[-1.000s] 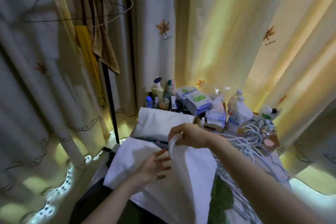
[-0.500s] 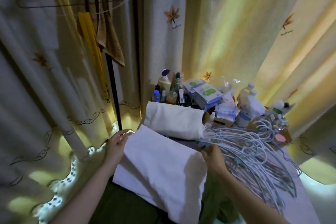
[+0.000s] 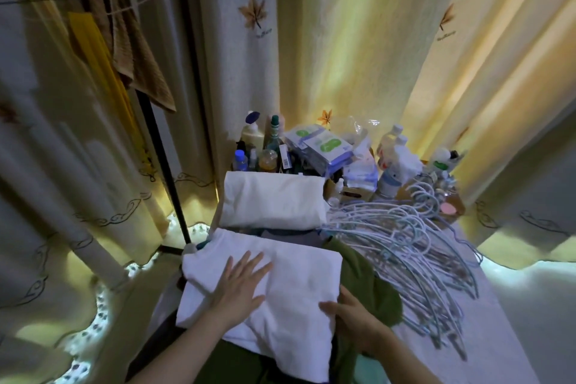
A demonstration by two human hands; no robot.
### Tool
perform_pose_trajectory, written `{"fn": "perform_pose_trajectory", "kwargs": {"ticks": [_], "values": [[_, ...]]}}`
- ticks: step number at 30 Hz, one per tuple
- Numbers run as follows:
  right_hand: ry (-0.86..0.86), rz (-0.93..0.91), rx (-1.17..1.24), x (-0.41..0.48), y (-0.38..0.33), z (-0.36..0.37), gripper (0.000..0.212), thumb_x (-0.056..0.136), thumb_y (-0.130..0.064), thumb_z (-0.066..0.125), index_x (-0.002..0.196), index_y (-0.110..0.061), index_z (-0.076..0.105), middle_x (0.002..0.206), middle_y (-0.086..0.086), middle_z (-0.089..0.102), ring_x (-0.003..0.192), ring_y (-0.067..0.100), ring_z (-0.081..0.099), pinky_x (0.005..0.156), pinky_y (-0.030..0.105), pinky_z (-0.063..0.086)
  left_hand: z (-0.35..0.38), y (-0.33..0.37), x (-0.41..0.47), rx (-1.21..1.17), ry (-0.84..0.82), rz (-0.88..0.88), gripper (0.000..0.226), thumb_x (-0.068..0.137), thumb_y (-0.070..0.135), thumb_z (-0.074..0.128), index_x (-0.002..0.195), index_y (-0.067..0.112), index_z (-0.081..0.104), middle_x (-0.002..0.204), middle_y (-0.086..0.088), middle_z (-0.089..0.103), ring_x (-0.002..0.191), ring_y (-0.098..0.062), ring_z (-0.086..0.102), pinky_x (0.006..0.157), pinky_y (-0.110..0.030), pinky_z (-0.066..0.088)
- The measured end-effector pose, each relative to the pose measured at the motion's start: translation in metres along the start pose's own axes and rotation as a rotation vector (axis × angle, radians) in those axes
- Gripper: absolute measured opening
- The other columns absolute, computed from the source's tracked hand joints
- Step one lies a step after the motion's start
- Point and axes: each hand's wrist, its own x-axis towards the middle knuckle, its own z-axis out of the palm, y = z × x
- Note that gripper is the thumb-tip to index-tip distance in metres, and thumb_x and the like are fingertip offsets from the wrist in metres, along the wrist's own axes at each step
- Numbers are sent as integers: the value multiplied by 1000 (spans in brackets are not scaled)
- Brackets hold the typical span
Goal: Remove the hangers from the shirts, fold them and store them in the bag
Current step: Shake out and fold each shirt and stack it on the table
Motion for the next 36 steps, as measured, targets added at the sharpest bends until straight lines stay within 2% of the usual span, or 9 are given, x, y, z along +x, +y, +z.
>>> {"fn": "perform_pose_trajectory", "kwargs": {"ticks": [8, 11, 16, 18, 20, 22, 25, 30, 36], "values": [[5, -186, -84, -39, -74, -49, 54, 82, 9, 49, 115, -33, 55, 103, 2, 73, 88, 26, 71, 63, 34, 57, -24, 40, 13, -613, -165, 42, 50, 88, 35, 63, 135, 31, 48, 126, 8, 45, 109, -8, 53, 96, -22, 44], [-23, -238, -332, -53, -89, -42, 57, 82, 2, 55, 125, -35, 48, 109, -7, 66, 91, 13, 68, 65, 24, 55, -30, 47, 9, -1083, -412, -144, 43, 96, 34, 52, 137, 23, 43, 111, 6, 58, 86, -4, 65, 75, -18, 49], [-127, -361, -677, -37, -58, 57, 80, 87, -19, 65, 150, -23, 16, 118, -6, 55, 91, 0, 58, 77, 17, 52, -40, 14, 1, -1640, -235, -500, 52, 90, 65, 31, 116, 28, 57, 106, -8, 73, 92, -29, 71, 71, -38, 58], [-240, -271, -774, -25, -43, 89, 91, 83, -37, 69, 148, -35, 6, 90, -11, 60, 66, -4, 57, 57, 9, 47, -43, 7, -2, -1621, -204, -534, 51, 87, 67, 38, 112, 28, 61, 105, -6, 73, 92, -26, 70, 69, -36, 56], [-233, -240, -823, -16, -34, 100, 76, 83, -43, 67, 142, -39, 21, 78, -7, 60, 59, 5, 57, 50, 17, 48, -33, 3, -5, -1424, -136, -554, 35, 90, 47, 55, 118, 26, 57, 115, -3, 68, 98, -23, 65, 76, -34, 51], [77, -374, -849, -6, -31, 84, 42, 85, -34, 66, 123, -22, 51, 75, -3, 60, 64, 16, 58, 63, 34, 54, -15, -2, -6, -1260, -34, -578, 38, 90, 19, 62, 127, 14, 53, 123, -9, 63, 101, -21, 59, 81, -32, 49], [460, -402, -763, 1, -23, 39, 34, 82, -33, 70, 97, -10, 50, 82, 1, 55, 76, 19, 53, 66, 35, 47, -1, -4, -7, -1220, 25, -632, 40, 89, 9, 62, 128, 4, 52, 127, -15, 60, 110, -27, 57, 91, -34, 46], [107, 12, -693, -9, 21, 25, 59, 68, -49, 80, 105, -13, 52, 97, -5, 61, 82, 6, 58, 60, 14, 44, -8, 3, 5, -639, 214, -524, 64, 73, 20, 78, 123, 4, 41, 128, -18, 46, 120, -34, 46, 94, -36, 40], [-67, -330, -676, -30, -13, 28, 47, 72, -7, 80, 115, -6, 60, 108, 6, 61, 99, 15, 55, 86, 28, 45, -56, -15, 23, -642, 56, -186, 119, 58, 45, 86, 149, 28, 12, 149, 7, 19, 138, -17, 23, 113, -39, 28]]}}
